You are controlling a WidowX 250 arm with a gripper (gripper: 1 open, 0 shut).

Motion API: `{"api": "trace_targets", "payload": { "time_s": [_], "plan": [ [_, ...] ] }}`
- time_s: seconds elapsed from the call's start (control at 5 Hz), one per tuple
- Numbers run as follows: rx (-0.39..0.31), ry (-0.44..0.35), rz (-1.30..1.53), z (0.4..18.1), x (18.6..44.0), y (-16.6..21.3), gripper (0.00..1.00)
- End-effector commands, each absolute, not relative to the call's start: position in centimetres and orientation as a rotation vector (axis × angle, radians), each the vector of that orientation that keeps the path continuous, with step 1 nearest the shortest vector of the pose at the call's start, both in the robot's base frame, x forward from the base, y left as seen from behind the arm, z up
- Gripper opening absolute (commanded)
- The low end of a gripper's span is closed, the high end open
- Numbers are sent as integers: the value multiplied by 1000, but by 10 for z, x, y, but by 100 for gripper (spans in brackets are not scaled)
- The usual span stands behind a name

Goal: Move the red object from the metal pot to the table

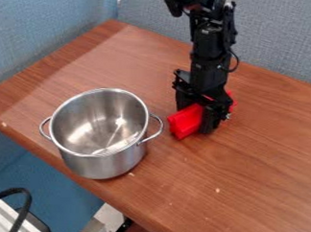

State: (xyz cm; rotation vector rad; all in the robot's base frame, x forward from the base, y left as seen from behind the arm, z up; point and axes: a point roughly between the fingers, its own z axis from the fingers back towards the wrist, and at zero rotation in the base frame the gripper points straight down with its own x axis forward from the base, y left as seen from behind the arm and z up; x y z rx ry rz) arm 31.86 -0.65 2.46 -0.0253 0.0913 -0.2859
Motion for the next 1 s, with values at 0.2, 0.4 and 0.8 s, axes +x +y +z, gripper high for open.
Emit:
{"api": "trace_targets", "payload": {
  "time_s": [0.2,0.4,0.8],
  "plan": [
    [-1,35,-340,43,329,-11,0],
    [5,35,-355,44,329,-12,0],
    [18,34,-377,46,327,-13,0]
  ]
}}
